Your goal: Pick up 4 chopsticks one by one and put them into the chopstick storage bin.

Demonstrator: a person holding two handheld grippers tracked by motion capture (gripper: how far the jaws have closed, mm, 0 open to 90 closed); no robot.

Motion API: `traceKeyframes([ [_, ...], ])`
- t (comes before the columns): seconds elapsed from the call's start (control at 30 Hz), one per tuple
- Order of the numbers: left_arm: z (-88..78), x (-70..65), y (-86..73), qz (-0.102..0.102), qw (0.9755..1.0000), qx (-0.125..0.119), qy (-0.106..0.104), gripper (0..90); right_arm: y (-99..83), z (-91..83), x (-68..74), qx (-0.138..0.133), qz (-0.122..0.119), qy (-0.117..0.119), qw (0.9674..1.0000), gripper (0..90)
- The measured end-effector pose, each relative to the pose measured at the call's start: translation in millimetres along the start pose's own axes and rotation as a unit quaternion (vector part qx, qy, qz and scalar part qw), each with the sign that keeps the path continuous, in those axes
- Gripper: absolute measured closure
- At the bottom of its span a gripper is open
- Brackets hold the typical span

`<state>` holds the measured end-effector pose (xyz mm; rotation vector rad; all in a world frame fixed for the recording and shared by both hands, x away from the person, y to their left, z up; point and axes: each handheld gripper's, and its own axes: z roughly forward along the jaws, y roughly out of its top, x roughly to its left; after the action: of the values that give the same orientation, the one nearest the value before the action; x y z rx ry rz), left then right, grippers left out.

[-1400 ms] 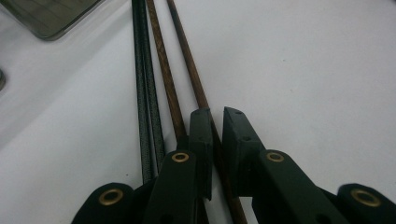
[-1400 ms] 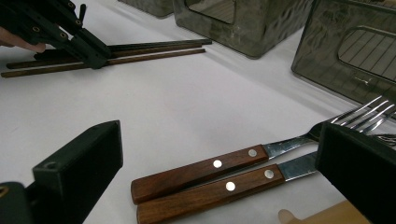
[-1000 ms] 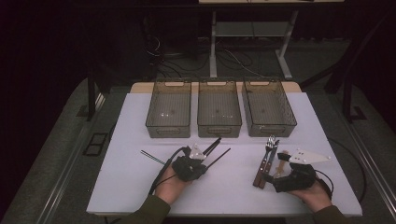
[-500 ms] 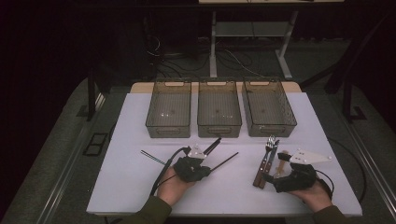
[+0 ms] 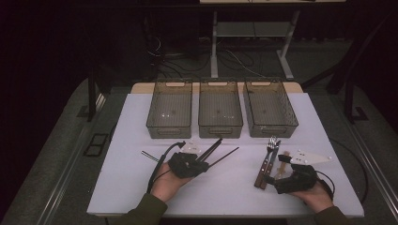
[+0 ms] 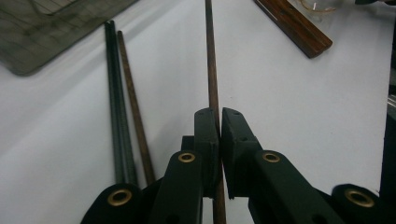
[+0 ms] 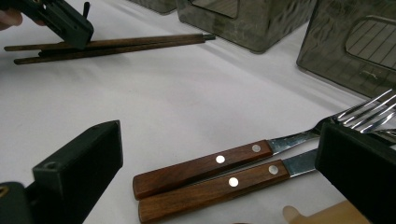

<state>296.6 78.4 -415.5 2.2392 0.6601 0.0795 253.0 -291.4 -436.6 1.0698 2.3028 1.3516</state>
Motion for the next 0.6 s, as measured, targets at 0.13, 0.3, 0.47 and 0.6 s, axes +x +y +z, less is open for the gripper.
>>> traceKeyframes([
  [0.13,-8.1,6.6,-0.2,-0.002,1.0000,-0.009,0.000,85.6,0.3,2.8,1.9,0.004,-0.003,0.007,1.0000,0.6],
  [0.3,-19.7,15.8,-1.5,-0.006,0.9998,-0.021,0.004,85.6,0.3,1.9,0.2,0.003,0.002,0.005,1.0000,0.6],
  [0.47,-30.7,23.6,-4.1,-0.014,0.9993,-0.032,0.010,85.6,0.3,2.1,1.0,0.005,0.000,0.007,1.0000,0.6],
  [0.6,-38.9,28.9,-5.7,-0.015,0.9990,-0.038,0.016,85.6,0.4,1.4,0.9,0.004,0.002,0.006,1.0000,0.6],
])
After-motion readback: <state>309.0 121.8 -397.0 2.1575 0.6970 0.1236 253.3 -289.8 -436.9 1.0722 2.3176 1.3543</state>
